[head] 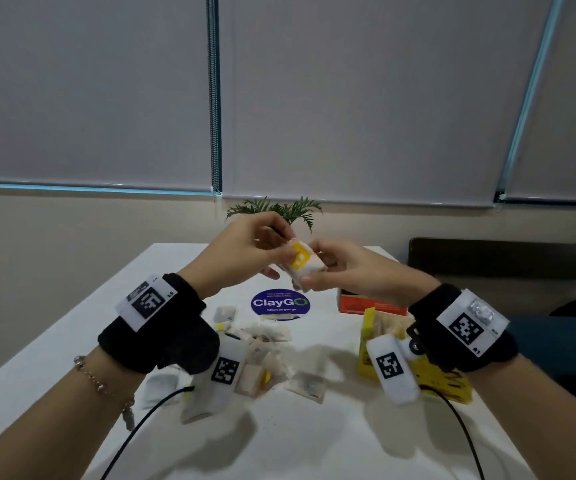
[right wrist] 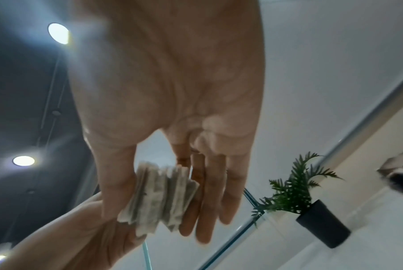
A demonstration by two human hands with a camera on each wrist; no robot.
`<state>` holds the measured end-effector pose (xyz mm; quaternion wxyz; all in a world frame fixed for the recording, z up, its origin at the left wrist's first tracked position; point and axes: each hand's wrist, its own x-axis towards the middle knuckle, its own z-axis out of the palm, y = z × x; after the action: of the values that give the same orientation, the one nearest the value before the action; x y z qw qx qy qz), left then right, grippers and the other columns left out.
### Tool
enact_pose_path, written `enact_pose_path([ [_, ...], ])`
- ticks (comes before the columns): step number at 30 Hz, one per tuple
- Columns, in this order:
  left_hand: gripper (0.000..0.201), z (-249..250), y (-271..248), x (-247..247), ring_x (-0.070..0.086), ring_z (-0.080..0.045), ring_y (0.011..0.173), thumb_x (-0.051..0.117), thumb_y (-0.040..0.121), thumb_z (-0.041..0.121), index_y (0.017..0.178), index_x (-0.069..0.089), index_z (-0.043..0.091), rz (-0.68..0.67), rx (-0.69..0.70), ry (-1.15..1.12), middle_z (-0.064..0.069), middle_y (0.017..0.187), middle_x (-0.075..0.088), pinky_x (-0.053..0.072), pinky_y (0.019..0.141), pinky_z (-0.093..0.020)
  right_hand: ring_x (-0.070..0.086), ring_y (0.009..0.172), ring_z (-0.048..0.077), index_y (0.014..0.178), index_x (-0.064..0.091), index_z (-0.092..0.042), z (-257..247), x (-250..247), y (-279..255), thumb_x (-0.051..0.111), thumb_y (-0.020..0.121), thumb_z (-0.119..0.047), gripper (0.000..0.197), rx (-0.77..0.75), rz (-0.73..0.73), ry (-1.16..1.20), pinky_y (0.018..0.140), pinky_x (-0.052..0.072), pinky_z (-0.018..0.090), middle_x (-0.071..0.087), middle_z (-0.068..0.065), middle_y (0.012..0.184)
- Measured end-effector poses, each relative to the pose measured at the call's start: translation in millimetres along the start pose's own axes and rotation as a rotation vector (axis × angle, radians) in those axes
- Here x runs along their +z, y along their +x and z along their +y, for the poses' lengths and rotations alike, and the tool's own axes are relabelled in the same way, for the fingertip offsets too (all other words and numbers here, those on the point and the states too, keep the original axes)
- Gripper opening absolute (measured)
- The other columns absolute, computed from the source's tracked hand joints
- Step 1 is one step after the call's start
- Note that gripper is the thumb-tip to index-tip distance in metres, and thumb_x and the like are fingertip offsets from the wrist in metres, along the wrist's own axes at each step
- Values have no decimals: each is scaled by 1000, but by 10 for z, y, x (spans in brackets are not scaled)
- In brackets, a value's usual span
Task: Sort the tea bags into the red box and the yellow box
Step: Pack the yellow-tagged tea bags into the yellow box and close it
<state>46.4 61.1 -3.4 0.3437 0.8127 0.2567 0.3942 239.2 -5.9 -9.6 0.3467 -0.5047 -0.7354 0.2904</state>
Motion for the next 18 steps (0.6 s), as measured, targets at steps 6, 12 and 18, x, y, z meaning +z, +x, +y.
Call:
enact_pose_path([
  [6,15,222,269,659,68,-11,69,69,87,16,100,68,8,-126,-33,-1,-7,87,72,55,57,-22,67,90,18,110,67,-14,235,-501,-553,69,87,-27,27,112,119,19,85,52,31,71,6,97],
  [12,26,317,533,1387,67,-19,78,73,79,27,98,56,22,-202,-29,255,0,88,71,55,70,-37,72,85,20,113,62,-8,603,-765,-1012,68,87,-28,34,283,273,57,78,59,30,74,10,96],
  [18,7,256,626,1902,64,-14,88,69,83,25,89,65,23,-378,23,443,6,89,66,48,66,-23,64,63,12,101,55,-7,888,-843,-1317,69,80,-47,48,411,451,-92,65,50,30,75,13,78],
])
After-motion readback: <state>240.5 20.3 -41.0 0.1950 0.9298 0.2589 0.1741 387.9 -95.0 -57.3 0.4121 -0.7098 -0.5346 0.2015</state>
